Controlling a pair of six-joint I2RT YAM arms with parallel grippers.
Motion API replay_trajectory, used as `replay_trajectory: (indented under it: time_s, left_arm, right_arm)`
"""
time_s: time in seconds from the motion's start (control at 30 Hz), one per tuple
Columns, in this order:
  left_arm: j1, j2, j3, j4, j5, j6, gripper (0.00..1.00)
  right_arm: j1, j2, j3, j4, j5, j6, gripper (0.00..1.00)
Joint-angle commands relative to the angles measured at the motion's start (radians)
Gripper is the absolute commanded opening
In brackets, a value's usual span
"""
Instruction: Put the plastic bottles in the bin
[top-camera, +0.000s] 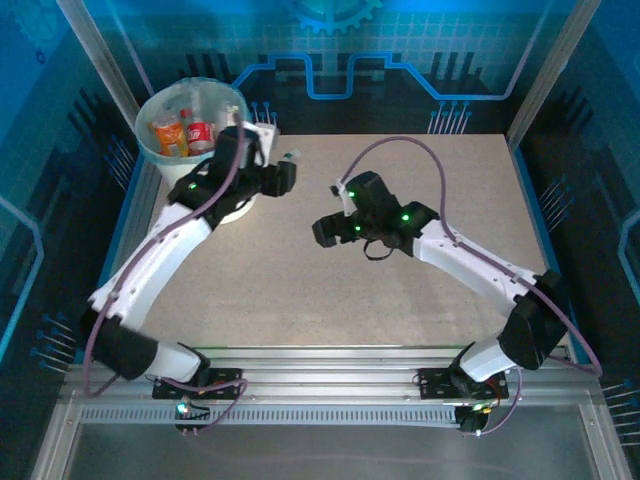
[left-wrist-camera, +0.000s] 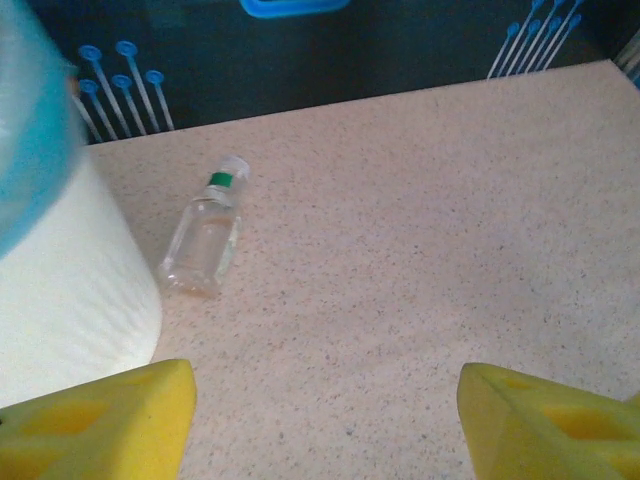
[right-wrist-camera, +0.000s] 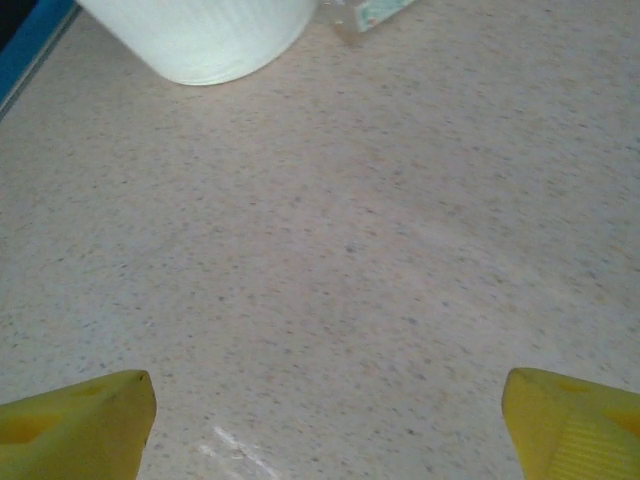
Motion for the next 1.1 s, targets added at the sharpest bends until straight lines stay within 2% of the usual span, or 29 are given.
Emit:
replay_trajectory:
  time_s: [0.0, 0.3, 0.37, 0.47, 0.73, 0.9, 1.07]
  left_arm:
    - [-0.025, 0.157, 0.139, -0.067, -0.055, 0.043, 0.73]
    - [-0.018, 0.711, 0.721, -0.299, -0.114, 0.083, 0.83]
    - [-0.006, 0.838, 0.879, -0.356, -0.138, 0.090, 0.84]
    - [0.033, 0.968, 1.024, -0.382, -0.134, 0.065, 0.85]
    - [0.139, 1.035, 0.971, -0.200, -0.118, -0.051, 0.85]
    - [0.147, 1.079, 0.976, -0.127, -0.150, -0.038, 0.86]
    - [0.165, 1.143, 0.990, -0.131, -0.154, -0.062, 0.86]
  right_arm:
    - [-0.051, -0.064, -0.036, -0.003, -0.032, 0.020, 0.91]
    - [-0.113, -0.099, -0.087, -0.024, -0.080, 0.020, 0.92]
    - [-0.120, -0.094, -0.091, -0.036, -0.100, 0.024, 0.92]
    - [-0.123, -0.092, -0.102, -0.051, -0.118, 0.036, 0.93]
    - [-0.124, -0.092, -0.138, -0.081, -0.133, 0.046, 0.93]
    - [-0.129, -0.050, -0.132, -0.096, -0.142, 0.037, 0.93]
    - [-0.133, -0.001, -0.109, -0.100, -0.162, 0.037, 0.92]
